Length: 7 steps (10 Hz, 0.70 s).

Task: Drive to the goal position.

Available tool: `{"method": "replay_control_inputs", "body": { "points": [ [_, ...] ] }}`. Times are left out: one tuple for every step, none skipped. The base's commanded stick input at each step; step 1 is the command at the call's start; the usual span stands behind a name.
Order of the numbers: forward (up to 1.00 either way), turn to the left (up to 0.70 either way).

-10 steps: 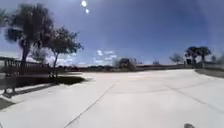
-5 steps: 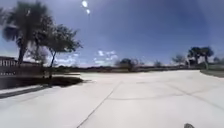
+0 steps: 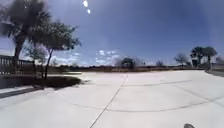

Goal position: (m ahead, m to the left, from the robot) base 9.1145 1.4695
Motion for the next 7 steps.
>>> {"method": "replay_control_inputs", "body": {
  "points": [
    [1.00, 0.00],
    [1.00, 0.00],
    [1.00, 0.00],
    [1.00, 0.00],
    [1.00, 0.00],
    [1.00, 0.00],
    [1.00, 0.00]
  ]
}}
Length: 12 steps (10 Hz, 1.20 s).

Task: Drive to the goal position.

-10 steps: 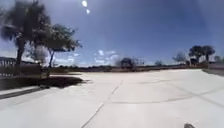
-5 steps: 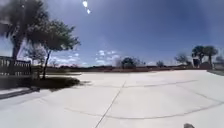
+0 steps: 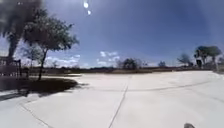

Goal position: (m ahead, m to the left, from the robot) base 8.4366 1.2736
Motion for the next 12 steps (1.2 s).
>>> {"method": "replay_control_inputs", "body": {
  "points": [
    [1.00, 0.00],
    [1.00, 0.00],
    [1.00, 0.00],
    [1.00, 0.00],
    [1.00, 0.00],
    [1.00, 0.00],
    [1.00, 0.00],
    [1.00, 0.00],
    [1.00, 0.00],
    [1.00, 0.00],
    [1.00, 0.00],
    [1.00, 0.00]
  ]
}}
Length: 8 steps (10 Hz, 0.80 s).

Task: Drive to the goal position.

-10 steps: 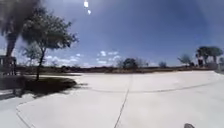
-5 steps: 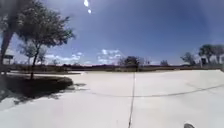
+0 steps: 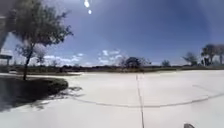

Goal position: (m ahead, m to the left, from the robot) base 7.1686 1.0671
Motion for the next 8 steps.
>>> {"method": "replay_control_inputs", "body": {
  "points": [
    [1.00, 0.00],
    [1.00, 0.00],
    [1.00, 0.02],
    [1.00, 0.15],
    [1.00, 0.28],
    [1.00, 0.40],
    [1.00, 0.36],
    [1.00, 0.30]
  ]
}}
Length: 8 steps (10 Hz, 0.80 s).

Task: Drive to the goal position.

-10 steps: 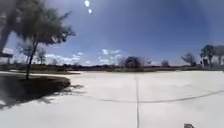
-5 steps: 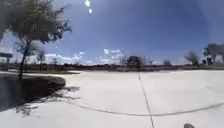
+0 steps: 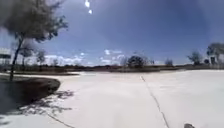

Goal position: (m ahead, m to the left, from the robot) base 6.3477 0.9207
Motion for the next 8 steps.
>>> {"method": "replay_control_inputs", "body": {
  "points": [
    [1.00, 0.00],
    [1.00, 0.00],
    [1.00, 0.00],
    [1.00, 0.00],
    [1.00, 0.00],
    [1.00, 0.00],
    [1.00, 0.00],
    [1.00, 0.00]
  ]
}}
